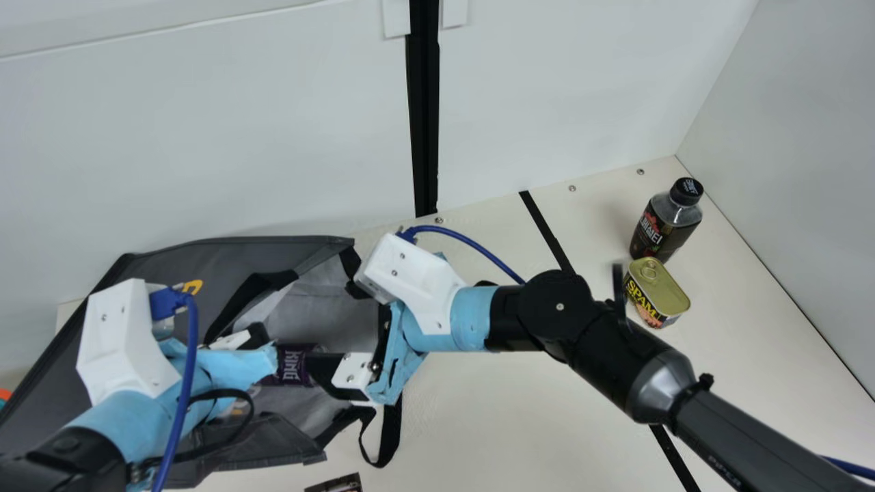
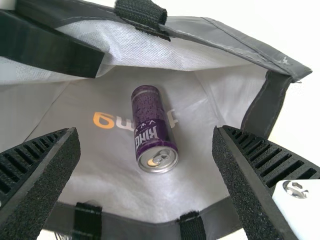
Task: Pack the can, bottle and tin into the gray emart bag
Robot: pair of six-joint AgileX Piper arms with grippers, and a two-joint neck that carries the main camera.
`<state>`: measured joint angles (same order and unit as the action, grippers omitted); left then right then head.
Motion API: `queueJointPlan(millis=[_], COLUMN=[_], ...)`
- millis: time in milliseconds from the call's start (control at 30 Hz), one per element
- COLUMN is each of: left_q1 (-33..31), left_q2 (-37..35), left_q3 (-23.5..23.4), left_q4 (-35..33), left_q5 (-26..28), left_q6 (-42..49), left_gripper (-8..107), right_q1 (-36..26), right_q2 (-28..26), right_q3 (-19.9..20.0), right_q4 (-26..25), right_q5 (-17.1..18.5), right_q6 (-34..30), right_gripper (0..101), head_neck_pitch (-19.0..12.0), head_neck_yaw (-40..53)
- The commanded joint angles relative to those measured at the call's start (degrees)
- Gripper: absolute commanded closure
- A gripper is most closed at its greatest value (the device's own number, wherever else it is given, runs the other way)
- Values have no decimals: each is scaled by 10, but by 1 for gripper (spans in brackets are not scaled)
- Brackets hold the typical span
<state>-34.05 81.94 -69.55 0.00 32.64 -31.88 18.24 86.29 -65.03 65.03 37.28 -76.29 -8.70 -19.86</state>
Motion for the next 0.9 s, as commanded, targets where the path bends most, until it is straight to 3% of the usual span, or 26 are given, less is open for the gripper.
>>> queueJointPlan(millis=[0, 867], left_q1=[0, 0], left_q2=[0, 0], left_q3=[0, 0], left_q4=[0, 0], left_q5=[0, 0], left_q6=[0, 0], left_gripper=[89, 89], right_q1=[-5, -104], right_q2=[-6, -94], right_q3=[1, 12], right_q4=[-2, -72], right_q5=[4, 75], right_q6=[2, 35], right_gripper=[10, 10], head_neck_pitch=[-13, -13], head_neck_yaw=[-1, -1])
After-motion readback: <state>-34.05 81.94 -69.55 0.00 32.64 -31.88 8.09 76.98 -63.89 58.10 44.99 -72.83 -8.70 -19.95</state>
